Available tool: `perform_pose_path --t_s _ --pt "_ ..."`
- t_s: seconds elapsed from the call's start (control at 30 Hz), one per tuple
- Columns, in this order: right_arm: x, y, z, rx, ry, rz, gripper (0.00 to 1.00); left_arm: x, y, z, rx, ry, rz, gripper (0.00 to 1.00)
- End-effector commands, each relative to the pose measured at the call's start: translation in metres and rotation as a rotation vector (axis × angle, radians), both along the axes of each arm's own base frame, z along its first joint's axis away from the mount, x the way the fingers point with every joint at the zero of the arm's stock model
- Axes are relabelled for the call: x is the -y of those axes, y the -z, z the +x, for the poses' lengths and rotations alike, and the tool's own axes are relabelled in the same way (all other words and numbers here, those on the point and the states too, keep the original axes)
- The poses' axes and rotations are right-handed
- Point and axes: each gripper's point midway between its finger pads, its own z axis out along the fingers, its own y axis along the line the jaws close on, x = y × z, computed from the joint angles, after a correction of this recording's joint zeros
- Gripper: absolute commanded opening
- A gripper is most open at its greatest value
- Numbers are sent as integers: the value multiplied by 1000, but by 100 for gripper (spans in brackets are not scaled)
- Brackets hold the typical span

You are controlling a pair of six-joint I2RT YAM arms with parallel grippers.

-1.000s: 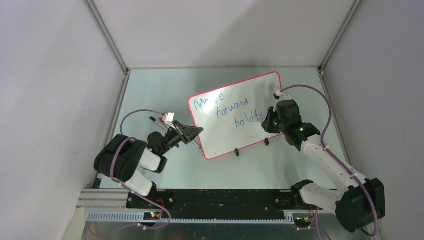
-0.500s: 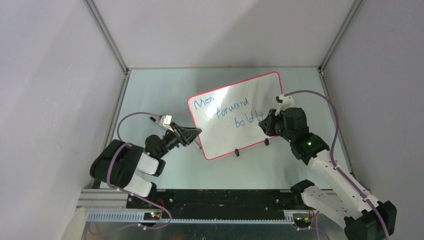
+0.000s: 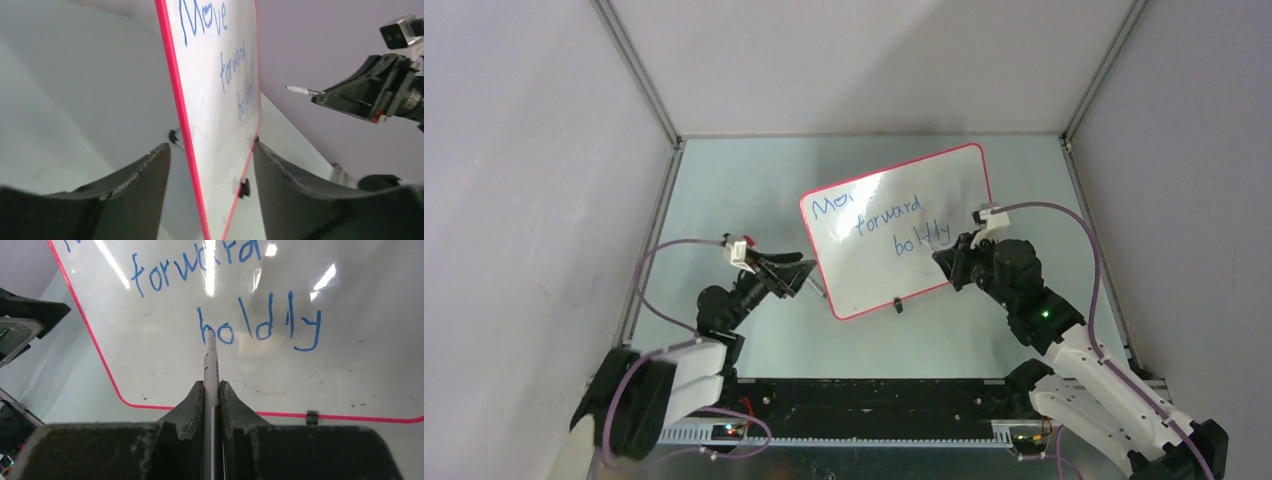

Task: Write a sentence on the whiteboard

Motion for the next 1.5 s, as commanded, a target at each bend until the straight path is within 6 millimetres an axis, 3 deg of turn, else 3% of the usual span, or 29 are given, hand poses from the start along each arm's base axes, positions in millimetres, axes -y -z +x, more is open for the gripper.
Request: perform_pose_path --t_s 0.0,0.07,0.1,0.13,0.17,0.2,0.37,0.47,0.67,0.8,1.0,1.07,1.2,1.23,1.47 --pt "0 -20 4 105 16 33 0 -20 18 5 -90 -118 84 73" --pt "-1 -21 2 110 15 40 0 -32 23 6 -142 -187 139 81" --pt "-1 -22 1 115 14 43 0 -42 38 6 -219 -236 185 85" --pt "-1 -23 1 120 13 45 0 -48 22 4 -172 -272 171 89" --pt "-1 -24 0 124 10 48 0 -59 32 2 -226 -333 192 95" --pt "-1 -24 0 128 12 50 0 -65 17 -1 -179 -365 164 97" --pt "-2 -23 -1 130 11 51 0 -107 10 -13 -217 -592 38 99" --pt "-3 -21 -2 128 9 51 0 -119 8 -17 -216 -655 -4 99" --pt "-5 -23 -7 143 -11 62 0 -116 15 -16 -278 -645 -11 99" --pt "-5 -24 -9 160 -16 75 0 -119 44 -12 -466 -689 54 99" --pt "-4 -24 -12 178 -14 89 0 -130 69 -13 -726 -797 130 99" --pt "-3 -20 -11 173 -7 85 0 -136 71 -13 -799 -849 146 99" --pt "-4 -16 -11 162 -8 79 0 -139 70 -8 -890 -901 173 90" --pt "-4 -16 -11 161 -8 79 0 -138 69 -7 -899 -902 170 84" --pt "-6 -18 -10 171 -12 88 0 -135 65 11 -941 -916 171 76"
